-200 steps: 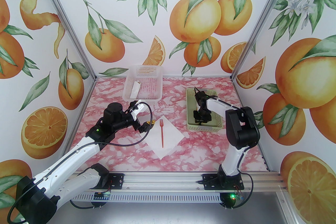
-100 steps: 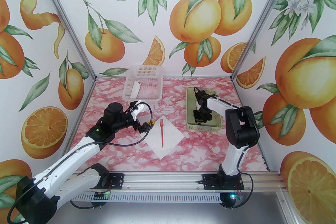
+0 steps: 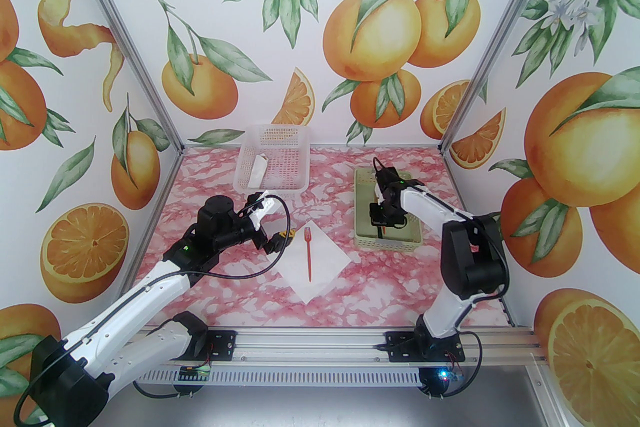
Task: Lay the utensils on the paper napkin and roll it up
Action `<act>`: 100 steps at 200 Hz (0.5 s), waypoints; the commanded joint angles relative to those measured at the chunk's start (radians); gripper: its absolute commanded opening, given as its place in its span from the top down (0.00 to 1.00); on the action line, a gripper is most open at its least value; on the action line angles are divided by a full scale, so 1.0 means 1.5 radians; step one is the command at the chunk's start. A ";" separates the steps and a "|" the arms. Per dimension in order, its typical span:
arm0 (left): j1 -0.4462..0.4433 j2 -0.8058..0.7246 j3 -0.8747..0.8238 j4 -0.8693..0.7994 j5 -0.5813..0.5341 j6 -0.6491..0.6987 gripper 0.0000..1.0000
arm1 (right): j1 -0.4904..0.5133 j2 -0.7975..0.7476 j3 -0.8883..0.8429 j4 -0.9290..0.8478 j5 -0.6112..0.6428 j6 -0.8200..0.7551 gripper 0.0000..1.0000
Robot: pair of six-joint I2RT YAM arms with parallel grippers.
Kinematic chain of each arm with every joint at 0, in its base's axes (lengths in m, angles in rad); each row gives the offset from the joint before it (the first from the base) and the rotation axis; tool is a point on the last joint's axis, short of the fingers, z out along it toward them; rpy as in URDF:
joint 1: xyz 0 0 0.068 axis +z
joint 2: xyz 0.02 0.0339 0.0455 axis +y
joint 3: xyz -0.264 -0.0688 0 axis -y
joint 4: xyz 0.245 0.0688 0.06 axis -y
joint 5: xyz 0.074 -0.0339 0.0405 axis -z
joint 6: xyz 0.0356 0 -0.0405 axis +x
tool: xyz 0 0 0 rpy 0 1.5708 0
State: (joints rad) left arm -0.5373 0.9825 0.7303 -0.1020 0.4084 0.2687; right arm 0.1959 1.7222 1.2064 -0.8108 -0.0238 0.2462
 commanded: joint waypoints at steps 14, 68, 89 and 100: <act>-0.002 -0.003 0.009 0.004 0.003 0.010 0.00 | 0.002 -0.065 0.026 0.002 0.020 0.017 0.89; -0.002 -0.006 0.008 0.006 0.002 0.008 0.00 | 0.005 -0.141 0.047 -0.026 -0.025 0.042 0.89; -0.002 -0.008 0.007 0.009 0.000 0.008 0.00 | 0.016 -0.179 0.039 -0.028 -0.060 0.062 0.89; -0.002 -0.009 0.006 0.012 0.000 0.008 0.00 | 0.026 -0.199 0.032 -0.028 -0.077 0.078 0.89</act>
State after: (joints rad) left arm -0.5373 0.9825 0.7303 -0.1020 0.4080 0.2691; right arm 0.2031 1.4979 1.2495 -0.8257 -0.0589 0.3038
